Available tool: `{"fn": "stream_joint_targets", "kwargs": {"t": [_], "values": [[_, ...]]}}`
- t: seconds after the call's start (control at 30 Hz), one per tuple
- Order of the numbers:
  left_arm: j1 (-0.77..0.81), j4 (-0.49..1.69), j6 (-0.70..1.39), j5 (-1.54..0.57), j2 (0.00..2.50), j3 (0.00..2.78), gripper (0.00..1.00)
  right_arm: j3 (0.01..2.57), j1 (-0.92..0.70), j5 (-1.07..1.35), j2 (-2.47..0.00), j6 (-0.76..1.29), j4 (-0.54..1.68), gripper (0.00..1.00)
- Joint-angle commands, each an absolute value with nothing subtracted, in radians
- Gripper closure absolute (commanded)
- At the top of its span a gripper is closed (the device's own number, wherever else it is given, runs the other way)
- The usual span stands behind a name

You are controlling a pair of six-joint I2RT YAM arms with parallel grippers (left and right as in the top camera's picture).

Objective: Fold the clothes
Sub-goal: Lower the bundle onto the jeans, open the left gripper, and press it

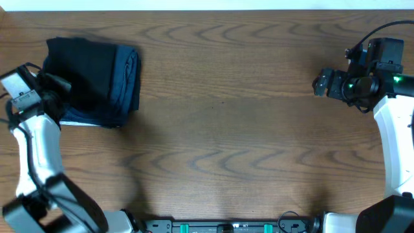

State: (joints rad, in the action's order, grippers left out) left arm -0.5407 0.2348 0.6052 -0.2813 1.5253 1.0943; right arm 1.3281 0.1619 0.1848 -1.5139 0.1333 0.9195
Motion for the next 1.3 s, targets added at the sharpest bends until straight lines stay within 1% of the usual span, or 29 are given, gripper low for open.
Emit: {"fn": "stream_joint_targets", "kwargs": {"t": [0.0,0.13,0.2,0.23,0.27,0.3,0.33,0.43,0.77,1.13,1.27], "values": [[-0.522,0.246,0.603,-0.307,1.366,1.102,0.94,1.327,0.167,0.180,-1.513,0.133,0.920,0.01],[-0.471,0.308,0.602,-0.306,1.214,1.102,0.93,1.327,0.167,0.180,-1.513,0.133,0.920,0.01],[-0.447,0.323,0.602,-0.306,1.159,1.102,0.83,1.327,0.167,0.180,-1.513,0.133,0.920,0.01],[-0.438,0.327,0.602,-0.306,1.139,1.102,0.73,1.327,0.167,0.180,-1.513,0.133,0.920,0.01],[-0.432,0.330,0.602,-0.305,1.120,1.102,0.66,1.327,0.167,0.180,-1.513,0.133,0.920,0.01],[-0.430,0.332,0.602,-0.305,1.108,1.102,0.52,1.327,0.167,0.180,-1.513,0.133,0.920,0.01],[-0.430,0.333,0.603,-0.305,1.098,1.102,0.42,1.327,0.167,0.180,-1.513,0.133,0.920,0.01],[-0.430,0.343,0.603,-0.305,1.090,1.102,0.02,1.327,0.167,0.180,-1.513,0.133,0.920,0.01],[-0.430,0.434,0.603,-0.305,1.107,1.102,0.02,1.327,0.167,0.180,-1.513,0.133,0.920,0.01],[-0.430,0.448,0.603,-0.305,1.122,1.102,0.02,1.327,0.166,0.181,-1.513,0.133,0.920,0.01],[-0.430,0.449,0.603,-0.305,1.122,1.102,0.02,1.327,0.159,0.180,-1.436,0.133,0.921,0.01]]}}
